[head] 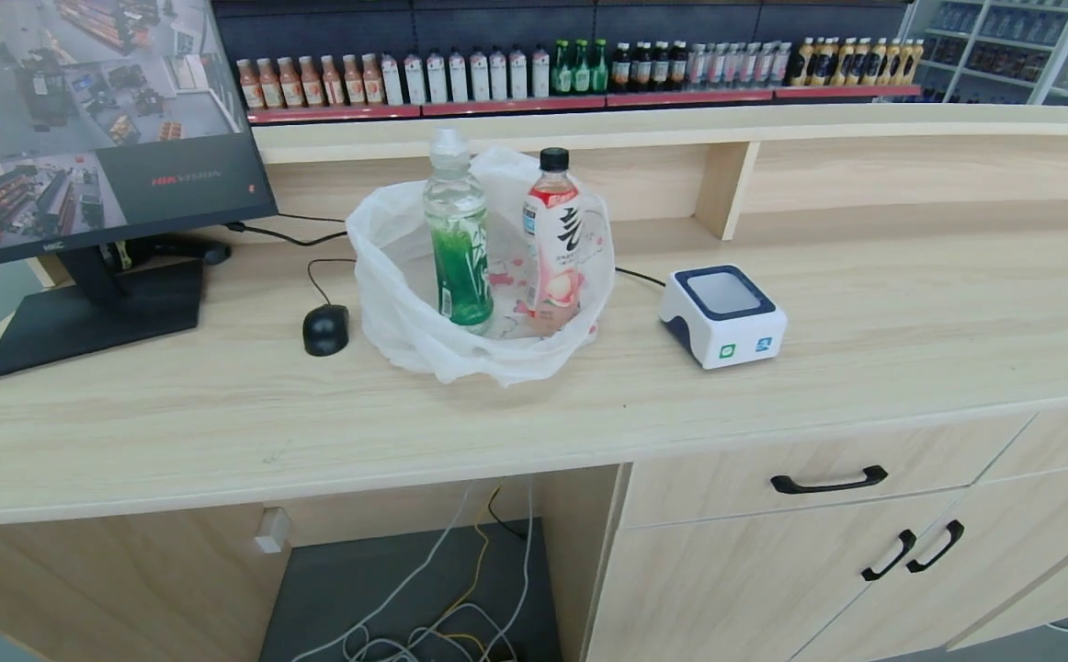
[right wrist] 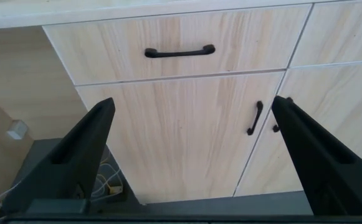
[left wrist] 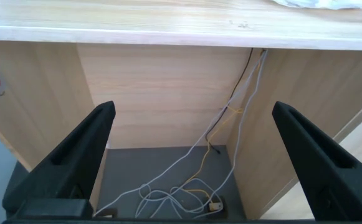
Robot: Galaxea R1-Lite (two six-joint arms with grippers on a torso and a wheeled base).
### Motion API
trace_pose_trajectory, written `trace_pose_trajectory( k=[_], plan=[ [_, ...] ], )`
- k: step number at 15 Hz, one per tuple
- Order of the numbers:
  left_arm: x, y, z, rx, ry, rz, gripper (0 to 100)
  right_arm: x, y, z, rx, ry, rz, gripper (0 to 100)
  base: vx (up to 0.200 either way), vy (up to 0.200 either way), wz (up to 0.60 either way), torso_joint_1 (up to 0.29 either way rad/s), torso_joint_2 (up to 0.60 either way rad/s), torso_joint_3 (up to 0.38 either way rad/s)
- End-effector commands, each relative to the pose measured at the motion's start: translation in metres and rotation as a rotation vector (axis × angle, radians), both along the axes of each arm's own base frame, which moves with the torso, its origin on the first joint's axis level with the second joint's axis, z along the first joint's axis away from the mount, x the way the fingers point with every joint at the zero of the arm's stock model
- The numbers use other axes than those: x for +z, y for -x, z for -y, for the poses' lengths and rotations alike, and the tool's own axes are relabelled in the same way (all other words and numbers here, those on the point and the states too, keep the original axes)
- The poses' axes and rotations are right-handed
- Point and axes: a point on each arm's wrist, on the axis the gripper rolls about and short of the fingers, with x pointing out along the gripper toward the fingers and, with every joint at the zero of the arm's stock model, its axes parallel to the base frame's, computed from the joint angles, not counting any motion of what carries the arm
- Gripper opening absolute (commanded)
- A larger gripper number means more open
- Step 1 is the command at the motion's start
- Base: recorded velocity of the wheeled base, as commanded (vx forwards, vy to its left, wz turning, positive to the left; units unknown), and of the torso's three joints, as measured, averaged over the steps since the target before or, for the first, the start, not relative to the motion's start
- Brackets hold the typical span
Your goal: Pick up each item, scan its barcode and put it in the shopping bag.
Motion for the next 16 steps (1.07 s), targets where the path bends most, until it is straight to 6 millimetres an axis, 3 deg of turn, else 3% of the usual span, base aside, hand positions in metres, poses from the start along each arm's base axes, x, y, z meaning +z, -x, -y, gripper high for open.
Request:
trace_pose_trajectory(
  k=[1, 12, 16],
  plan=[
    [0.0, 0.0, 0.0, 0.0, 0.0, 0.0, 100, 0.0, -0.0001, 0.0, 0.001, 0.0, -0.002, 100, 0.0, -0.2, 0.0, 0.002, 0.0, 0.002],
    [0.0, 0.0, 0.0, 0.0, -0.001, 0.0, 100, 0.0, -0.0001, 0.0, 0.001, -0.001, -0.002, 100, 0.0, -0.2, 0.0, 0.003, 0.0, 0.002],
    [0.0, 0.0, 0.0, 0.0, -0.001, 0.0, 100, 0.0, -0.0001, 0.0, 0.001, -0.001, -0.002, 100, 0.0, 0.0, 0.0, 0.0, 0.0, 0.0]
  ],
)
